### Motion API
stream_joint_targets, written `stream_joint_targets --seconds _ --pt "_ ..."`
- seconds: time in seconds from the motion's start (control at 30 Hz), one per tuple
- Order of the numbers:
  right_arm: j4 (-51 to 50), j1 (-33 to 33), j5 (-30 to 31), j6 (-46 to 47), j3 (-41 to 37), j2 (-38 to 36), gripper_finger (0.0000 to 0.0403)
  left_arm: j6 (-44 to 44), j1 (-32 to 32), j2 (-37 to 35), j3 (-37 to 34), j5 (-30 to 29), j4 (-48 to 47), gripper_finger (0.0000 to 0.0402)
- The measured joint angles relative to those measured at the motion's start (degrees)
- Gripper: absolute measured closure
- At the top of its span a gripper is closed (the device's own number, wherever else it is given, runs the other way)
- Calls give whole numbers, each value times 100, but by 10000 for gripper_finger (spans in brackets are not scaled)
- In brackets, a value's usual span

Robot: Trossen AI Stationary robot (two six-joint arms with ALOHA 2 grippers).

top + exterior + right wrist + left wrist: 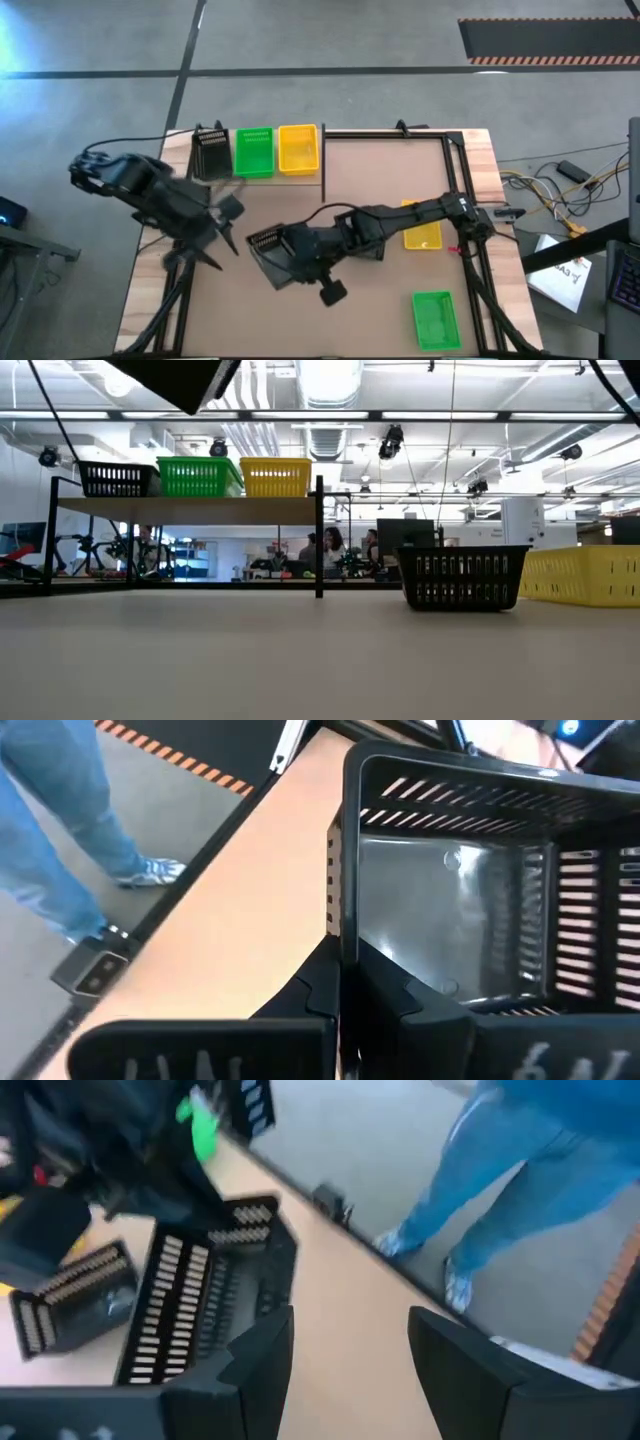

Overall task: Stack baskets on shelf by color
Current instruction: Stack the bottom black bin on top of the other black bin on the shelf

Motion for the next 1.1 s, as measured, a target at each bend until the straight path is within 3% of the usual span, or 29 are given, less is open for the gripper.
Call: stream_joint_targets --seconds 0.27,0.4,0.93,1.1 --pt "-42 -125 -20 -636 0 -68 394 62 39 790 -329 -695 -7 219" --pt "1 -106 -52 -780 0 -79 394 55 39 1037 -295 -734 132 219" --pt "-281 -101 -154 -1288 4 -83 394 -546 68 945 -645 -970 400 220" --pt "-269 -101 -135 -1392 4 -83 394 -698 74 1037 -784 -960 401 252"
